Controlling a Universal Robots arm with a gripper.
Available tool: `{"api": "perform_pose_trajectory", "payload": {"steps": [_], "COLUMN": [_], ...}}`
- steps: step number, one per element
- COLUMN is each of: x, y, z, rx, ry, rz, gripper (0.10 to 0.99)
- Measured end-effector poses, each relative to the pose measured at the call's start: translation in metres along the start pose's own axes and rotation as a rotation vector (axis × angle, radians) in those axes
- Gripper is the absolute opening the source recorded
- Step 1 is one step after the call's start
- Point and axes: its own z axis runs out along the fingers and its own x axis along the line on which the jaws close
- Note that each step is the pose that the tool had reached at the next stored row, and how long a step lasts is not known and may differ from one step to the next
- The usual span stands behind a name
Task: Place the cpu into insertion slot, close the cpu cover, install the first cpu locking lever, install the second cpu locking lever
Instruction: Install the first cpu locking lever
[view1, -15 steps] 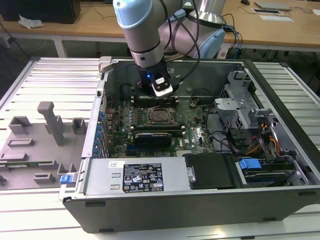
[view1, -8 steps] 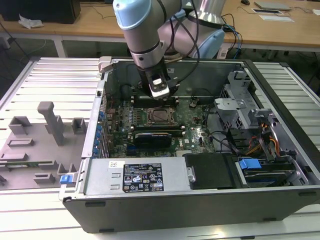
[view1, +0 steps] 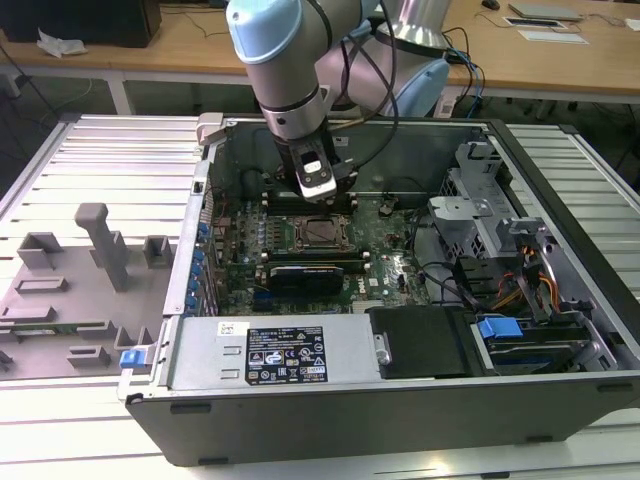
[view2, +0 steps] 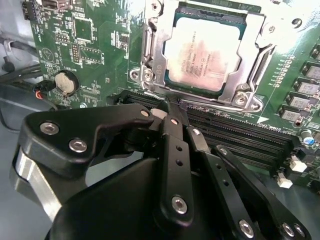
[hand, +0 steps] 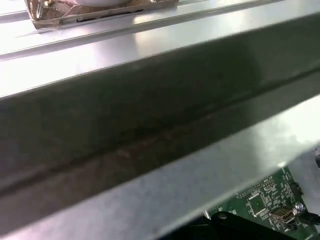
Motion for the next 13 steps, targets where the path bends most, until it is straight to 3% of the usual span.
{"api": "perform_pose_trajectory", "payload": {"steps": [7,13], "x": [-0.0004,-0.0008], "y": [0.0001,0.0004], "z": [0.0027,0.0021], "rx": [0.001,-0.003], "ry": [-0.0016,0.0001], "rz": [0.008,0.009], "gripper": [0.106,0.106]}}
